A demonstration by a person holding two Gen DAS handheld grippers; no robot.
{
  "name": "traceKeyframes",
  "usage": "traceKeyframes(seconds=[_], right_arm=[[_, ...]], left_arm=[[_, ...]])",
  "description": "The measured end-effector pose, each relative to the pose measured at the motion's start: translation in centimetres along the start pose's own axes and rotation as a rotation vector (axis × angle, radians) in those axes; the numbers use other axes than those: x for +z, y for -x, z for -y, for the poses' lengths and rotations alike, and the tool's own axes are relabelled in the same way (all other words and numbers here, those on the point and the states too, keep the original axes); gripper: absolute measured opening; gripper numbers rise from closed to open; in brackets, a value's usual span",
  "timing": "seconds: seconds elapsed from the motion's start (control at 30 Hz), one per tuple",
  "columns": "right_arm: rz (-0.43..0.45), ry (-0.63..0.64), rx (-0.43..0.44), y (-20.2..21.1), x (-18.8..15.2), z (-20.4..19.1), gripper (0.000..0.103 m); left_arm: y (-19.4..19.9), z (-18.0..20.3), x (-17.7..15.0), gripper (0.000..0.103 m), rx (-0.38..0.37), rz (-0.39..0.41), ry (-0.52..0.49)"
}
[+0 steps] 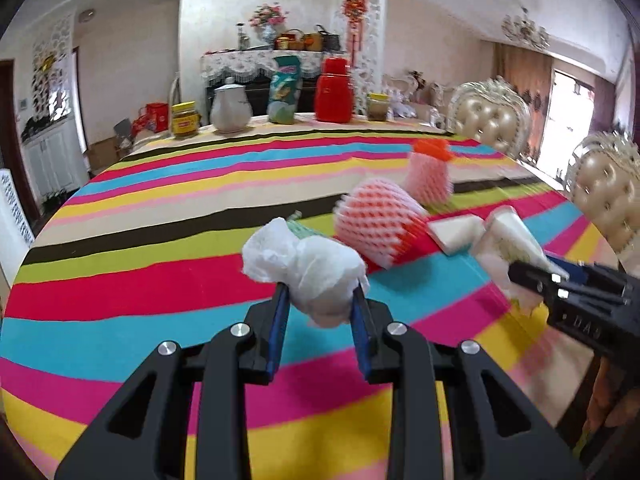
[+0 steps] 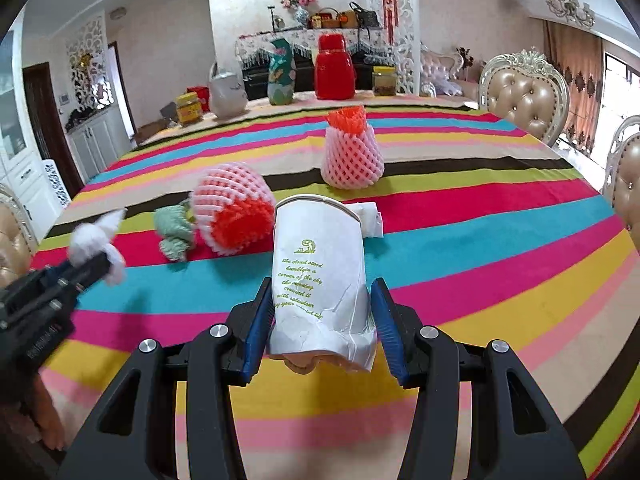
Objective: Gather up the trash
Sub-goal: 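Carry the paper cup and plastic bag to the pink bin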
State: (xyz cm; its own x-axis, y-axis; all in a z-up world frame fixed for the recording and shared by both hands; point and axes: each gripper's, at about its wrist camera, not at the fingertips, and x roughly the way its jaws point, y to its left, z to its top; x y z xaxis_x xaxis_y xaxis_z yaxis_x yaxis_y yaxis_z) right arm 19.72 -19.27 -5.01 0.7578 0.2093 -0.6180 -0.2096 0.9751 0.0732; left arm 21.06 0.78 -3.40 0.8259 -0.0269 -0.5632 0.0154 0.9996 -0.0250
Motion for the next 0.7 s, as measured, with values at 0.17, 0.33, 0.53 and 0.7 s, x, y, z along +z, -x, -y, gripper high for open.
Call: traceKeyframes(seconds=[0.17,0.33,0.53,0.7], right_arm=[[0.033,0.018,0.024,2.9,-1.1,-0.2,0.049],[0.067,0.034,0.033,5.7,-2.3,0.0,0.049],[0.098,0.062,0.022,8.6,-4.0,0.9,0.049],[0.096,0.044,0.022,9.9,-5.3,2.2,0.049]], left_arm=[[1.9,1.8,-1.1,0.029,-0.012,0.013,-0.035],[4.2,3.2,-1.9,0.029,-0.022,0.044,-0.054],[6.3,4.9,-2.9,0.029,-0.055,0.073,-0.058],[7.3,6.1,-3.8,0.029,-0.081,0.082,-0.068]])
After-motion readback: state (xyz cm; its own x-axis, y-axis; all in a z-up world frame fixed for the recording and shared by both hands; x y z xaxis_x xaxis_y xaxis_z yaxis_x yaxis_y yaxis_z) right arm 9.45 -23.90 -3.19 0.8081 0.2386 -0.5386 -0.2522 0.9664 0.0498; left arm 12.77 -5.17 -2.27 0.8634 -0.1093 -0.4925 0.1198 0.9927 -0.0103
